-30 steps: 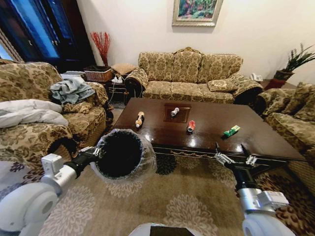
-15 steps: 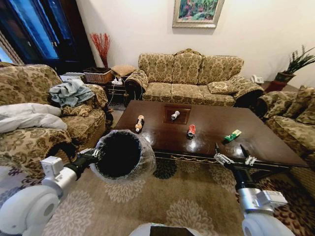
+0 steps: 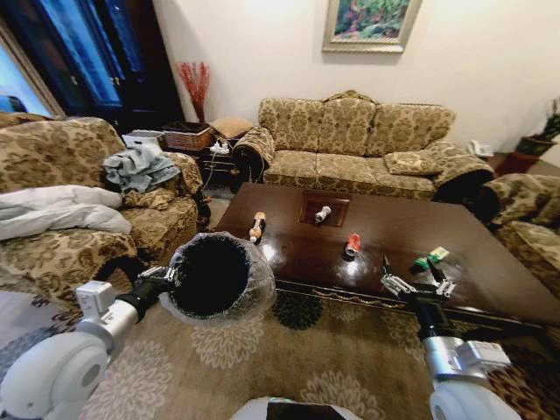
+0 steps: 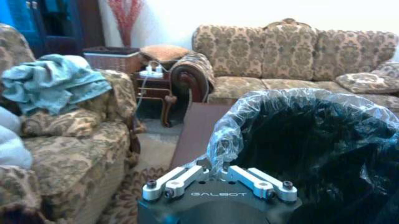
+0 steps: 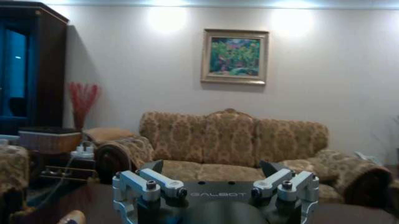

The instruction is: Move to the front of the table and place the trash on the table into the trash bin.

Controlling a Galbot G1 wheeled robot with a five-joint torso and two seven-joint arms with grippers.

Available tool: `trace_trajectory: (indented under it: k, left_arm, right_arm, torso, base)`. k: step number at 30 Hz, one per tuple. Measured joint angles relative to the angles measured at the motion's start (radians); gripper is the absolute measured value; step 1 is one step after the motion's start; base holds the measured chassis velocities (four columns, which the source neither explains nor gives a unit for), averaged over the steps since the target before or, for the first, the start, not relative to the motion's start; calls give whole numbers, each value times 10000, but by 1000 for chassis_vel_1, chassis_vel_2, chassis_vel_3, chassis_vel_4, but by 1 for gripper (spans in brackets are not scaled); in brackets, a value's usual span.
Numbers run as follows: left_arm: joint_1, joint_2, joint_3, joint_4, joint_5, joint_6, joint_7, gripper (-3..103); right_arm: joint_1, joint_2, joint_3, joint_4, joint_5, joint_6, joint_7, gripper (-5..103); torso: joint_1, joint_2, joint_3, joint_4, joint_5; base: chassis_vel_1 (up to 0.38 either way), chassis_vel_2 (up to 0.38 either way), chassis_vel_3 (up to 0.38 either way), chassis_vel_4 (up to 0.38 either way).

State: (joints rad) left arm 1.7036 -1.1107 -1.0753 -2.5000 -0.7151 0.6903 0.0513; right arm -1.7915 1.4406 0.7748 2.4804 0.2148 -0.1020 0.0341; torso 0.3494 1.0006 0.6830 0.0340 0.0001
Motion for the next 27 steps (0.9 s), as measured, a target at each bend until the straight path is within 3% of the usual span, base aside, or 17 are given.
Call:
trace_trajectory:
  k: [21, 27]
  left_arm:
    - [29, -308, 321, 0, 182, -199, -155, 3]
    - [67, -354, 378, 0, 367, -315, -3, 3]
  right_arm:
    - [31, -75, -67, -154, -28, 96, -152, 100]
    - [22, -59, -58, -186, -36, 97, -419, 100]
  torso:
    - [490, 1114, 625, -5, -1]
    - [552, 1243, 701, -2, 0]
  base:
    - [-35, 86, 90, -33]
    - [-27, 44, 41, -11]
